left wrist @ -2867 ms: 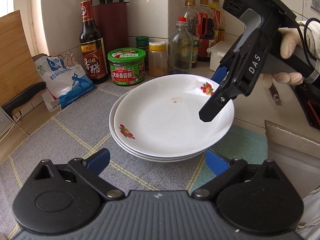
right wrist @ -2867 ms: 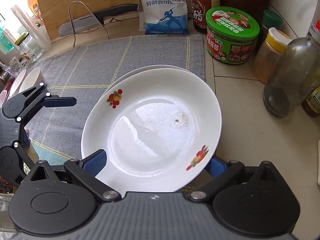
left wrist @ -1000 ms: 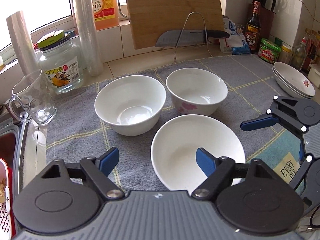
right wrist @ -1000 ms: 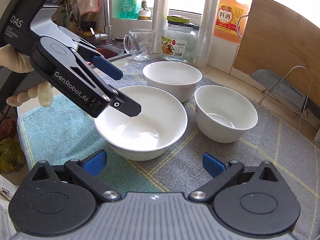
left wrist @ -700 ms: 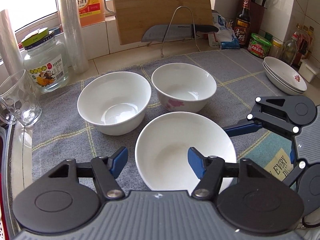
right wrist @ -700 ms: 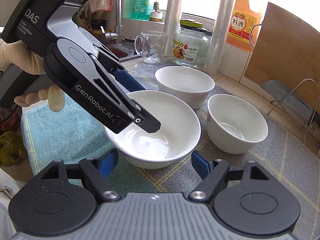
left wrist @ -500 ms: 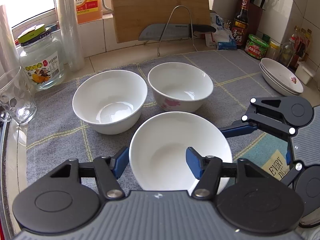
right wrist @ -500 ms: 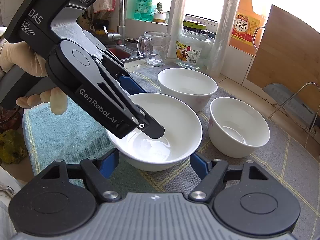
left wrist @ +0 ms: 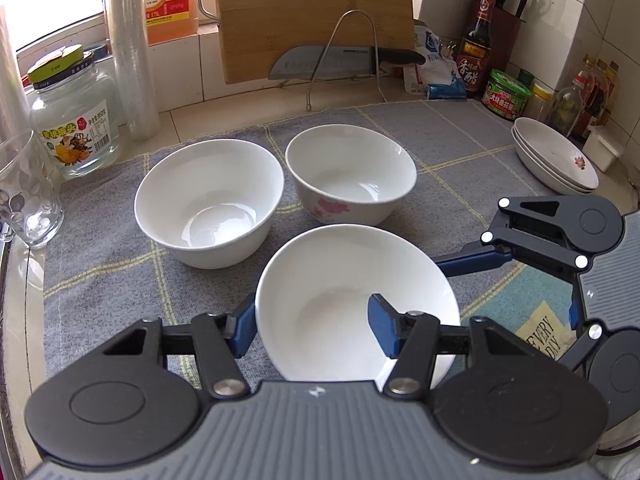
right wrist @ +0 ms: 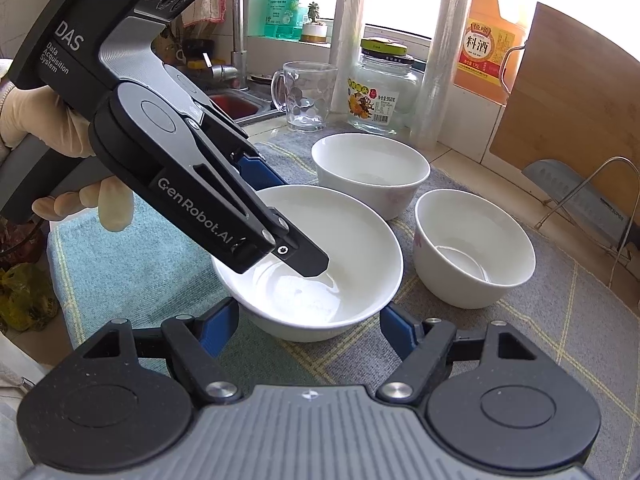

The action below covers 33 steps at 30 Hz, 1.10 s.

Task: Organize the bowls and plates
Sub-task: 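Lift the white bowl with the left gripper and set it down near the other bowls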

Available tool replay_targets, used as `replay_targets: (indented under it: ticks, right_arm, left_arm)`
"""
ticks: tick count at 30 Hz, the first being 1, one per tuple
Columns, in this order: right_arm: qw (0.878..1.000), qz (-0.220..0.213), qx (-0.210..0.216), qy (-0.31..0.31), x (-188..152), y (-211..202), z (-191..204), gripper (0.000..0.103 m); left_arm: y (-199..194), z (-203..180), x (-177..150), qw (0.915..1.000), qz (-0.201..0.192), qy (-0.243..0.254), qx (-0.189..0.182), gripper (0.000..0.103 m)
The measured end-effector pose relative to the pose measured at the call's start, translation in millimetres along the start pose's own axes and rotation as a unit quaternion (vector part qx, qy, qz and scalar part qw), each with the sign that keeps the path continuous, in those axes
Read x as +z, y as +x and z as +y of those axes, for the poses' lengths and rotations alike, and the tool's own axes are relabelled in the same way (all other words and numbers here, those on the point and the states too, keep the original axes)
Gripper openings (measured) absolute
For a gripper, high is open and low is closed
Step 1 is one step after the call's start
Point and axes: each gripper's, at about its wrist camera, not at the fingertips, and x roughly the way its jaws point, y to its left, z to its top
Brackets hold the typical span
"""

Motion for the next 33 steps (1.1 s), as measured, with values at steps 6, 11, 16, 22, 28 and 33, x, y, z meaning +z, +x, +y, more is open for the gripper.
replay_targets:
  ticks: [6, 11, 16, 22, 28, 33]
  right_arm:
    - [1.0, 0.001, -0.008, 0.005, -6, -13, -5, 0.081]
    - [1.0, 0.001, -0.022, 0.014, -14, -27, -12, 0.081]
    - [0.999, 0.002, -0.04, 0.028, -25, -44, -23, 0.081]
    - [0.997, 0.006, -0.063, 0.046, -38, -60, -37, 0.081]
    - [0.995, 0.015, -0.083, 0.06, -51, -76, -48, 0.081]
    - [0.992, 0.026, -0.101, 0.074, -61, -87, -58, 0.081]
  left_arm:
    - [2, -12, 3, 0.9999, -0.001, 0.012, -0.008, 0.057]
    - [6, -29, 10, 0.9995, -0.004, 0.026, -0.019, 0.057]
    - [13, -47, 20, 0.9984, -0.005, 0.044, -0.035, 0.057]
    - [26, -68, 32, 0.9963, -0.004, 0.065, -0.057, 0.057]
    - [38, -86, 41, 0.9936, -0.001, 0.079, -0.081, 0.057]
    - [50, -104, 46, 0.991, -0.002, 0.091, -0.098, 0.057]
